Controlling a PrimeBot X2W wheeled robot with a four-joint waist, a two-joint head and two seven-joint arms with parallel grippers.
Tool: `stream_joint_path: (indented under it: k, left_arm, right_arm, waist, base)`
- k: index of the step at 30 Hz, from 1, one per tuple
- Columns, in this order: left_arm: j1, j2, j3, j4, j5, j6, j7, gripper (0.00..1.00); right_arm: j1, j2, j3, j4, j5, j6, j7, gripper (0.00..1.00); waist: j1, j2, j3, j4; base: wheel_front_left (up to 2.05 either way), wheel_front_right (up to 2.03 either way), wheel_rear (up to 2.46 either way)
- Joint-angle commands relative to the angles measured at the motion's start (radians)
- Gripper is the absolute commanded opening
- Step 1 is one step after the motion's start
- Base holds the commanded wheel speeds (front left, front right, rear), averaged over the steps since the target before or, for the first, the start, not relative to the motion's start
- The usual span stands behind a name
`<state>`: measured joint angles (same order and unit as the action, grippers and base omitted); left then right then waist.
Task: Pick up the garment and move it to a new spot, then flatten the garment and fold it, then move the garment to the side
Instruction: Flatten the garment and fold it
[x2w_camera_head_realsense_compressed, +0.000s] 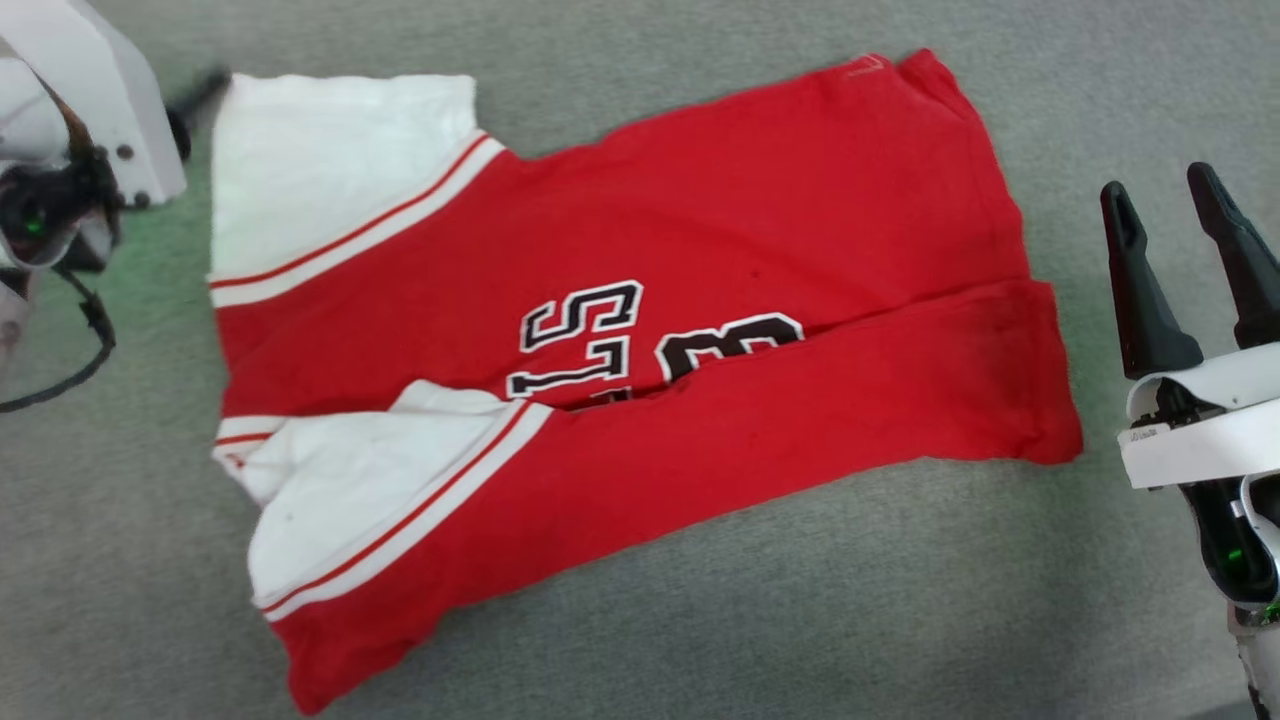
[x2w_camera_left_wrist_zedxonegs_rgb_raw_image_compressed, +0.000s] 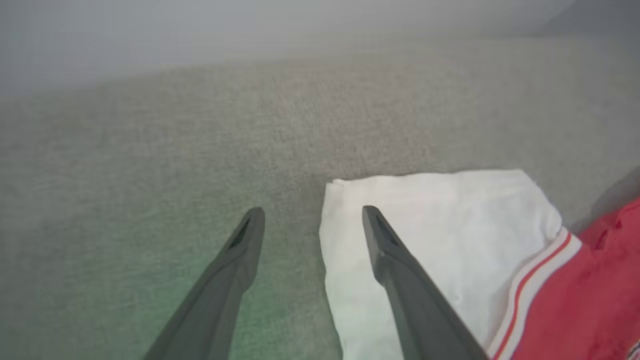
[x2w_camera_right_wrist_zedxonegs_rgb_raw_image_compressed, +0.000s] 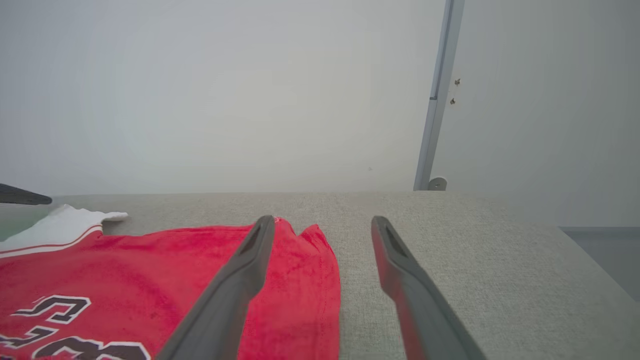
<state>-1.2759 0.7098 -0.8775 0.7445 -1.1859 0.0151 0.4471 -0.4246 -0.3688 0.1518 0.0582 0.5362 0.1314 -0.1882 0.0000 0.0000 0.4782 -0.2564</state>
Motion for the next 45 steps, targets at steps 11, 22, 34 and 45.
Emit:
stream_joint_path:
  k: [11,22,34,45]
  left_arm:
    - [-0.064,-0.015,-0.05,0.036,-0.065,-0.071,0.317,0.5]
    - [-0.083,-0.055,-0.05,0.056,-0.065,-0.095,0.291,0.0]
    - [-0.13,-0.126,-0.064,0.073,-0.055,-0.131,0.272,0.0]
    - [-0.143,-0.16,-0.078,0.072,-0.063,-0.142,0.237,0.0]
  right_arm:
    - [-0.023,0.0,0.013,-0.038,-0.004,-0.002,0.016,1.0]
    - [-0.3,-0.127,0.17,0.056,0.098,-0.002,0.321,1.0]
    - [-0.686,-0.211,0.392,0.376,0.304,-0.002,0.748,1.0]
    - [-0.81,-0.198,0.593,0.518,0.404,-0.002,0.89,0.41]
  waist:
    - [0.0,0.0,0.061,-0.039]
    - [0.0,0.0,0.086,-0.004]
    - [0.0,0.0,0.139,0.079]
    - [0.0,0.0,0.164,0.108]
  base:
    - [0.0,0.0,0.0]
    - [0.0,0.0,0.0]
    - [0.0,0.0,0.0]
    - [0.0,0.0,0.0]
